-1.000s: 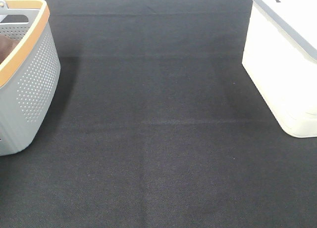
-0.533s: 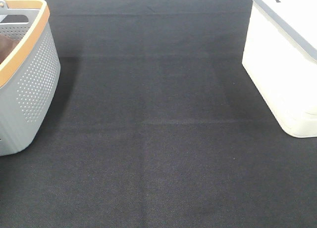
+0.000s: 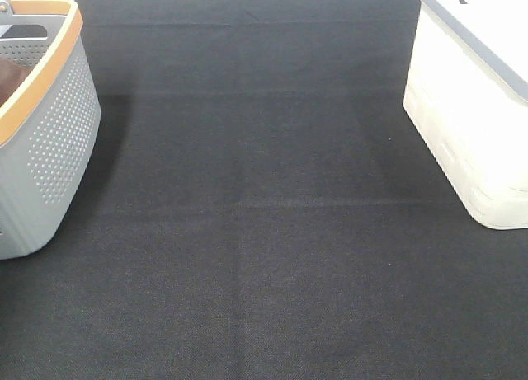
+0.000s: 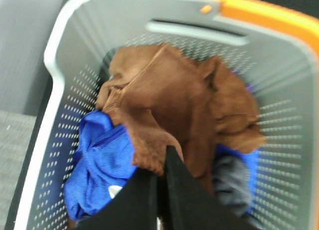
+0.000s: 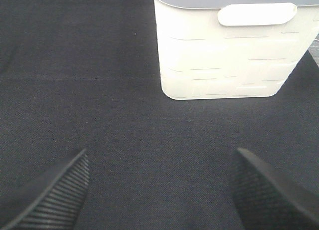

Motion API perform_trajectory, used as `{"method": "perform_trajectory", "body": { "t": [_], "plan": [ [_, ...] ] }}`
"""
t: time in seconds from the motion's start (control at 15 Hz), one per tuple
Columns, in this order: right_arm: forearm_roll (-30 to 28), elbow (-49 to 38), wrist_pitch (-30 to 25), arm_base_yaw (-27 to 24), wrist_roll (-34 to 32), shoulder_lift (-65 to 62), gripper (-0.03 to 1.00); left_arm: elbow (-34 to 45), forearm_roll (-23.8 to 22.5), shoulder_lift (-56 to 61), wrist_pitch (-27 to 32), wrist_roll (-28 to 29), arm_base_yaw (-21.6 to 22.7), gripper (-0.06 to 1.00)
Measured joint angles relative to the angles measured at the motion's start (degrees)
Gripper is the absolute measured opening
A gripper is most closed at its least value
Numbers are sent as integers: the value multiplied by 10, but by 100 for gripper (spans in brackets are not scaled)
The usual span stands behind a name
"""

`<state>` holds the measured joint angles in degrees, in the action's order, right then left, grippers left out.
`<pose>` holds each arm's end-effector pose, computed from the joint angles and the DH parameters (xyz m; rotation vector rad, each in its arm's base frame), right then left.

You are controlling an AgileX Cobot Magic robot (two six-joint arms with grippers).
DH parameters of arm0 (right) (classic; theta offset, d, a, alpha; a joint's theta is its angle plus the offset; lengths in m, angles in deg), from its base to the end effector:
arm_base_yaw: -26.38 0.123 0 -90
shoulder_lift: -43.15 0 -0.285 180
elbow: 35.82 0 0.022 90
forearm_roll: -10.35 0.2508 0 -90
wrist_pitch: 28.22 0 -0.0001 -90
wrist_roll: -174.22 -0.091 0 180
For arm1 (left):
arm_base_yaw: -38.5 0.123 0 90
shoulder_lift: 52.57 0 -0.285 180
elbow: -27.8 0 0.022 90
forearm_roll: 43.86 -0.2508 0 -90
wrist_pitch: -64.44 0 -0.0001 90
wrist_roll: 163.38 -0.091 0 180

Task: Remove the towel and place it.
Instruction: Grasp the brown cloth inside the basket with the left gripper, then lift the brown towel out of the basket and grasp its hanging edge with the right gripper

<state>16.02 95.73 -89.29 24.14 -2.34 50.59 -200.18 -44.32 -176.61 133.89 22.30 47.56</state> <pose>-0.0061 0.0081 0.2777 -0.0267 2.0376 0.0562 0.4434 0.0714 0.3659 -0.3252 2.5190 0.0339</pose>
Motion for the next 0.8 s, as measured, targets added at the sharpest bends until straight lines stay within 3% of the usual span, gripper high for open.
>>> {"method": "perform_trajectory", "body": {
  "t": [0.2,0.53,0.6,0.8],
  "plan": [
    [5,0,0,0,0,0,74,-1,68,49,-2,-23,0,0],
    [36,0,0,0,-1,0,74,-1,226,85,-15,-69,0,0],
    [36,0,0,0,-1,0,74,-1,226,85,-15,-69,0,0],
    [43,0,3,0,-1,0,74,-1,375,109,-59,-110,0,0]
  ]
}}
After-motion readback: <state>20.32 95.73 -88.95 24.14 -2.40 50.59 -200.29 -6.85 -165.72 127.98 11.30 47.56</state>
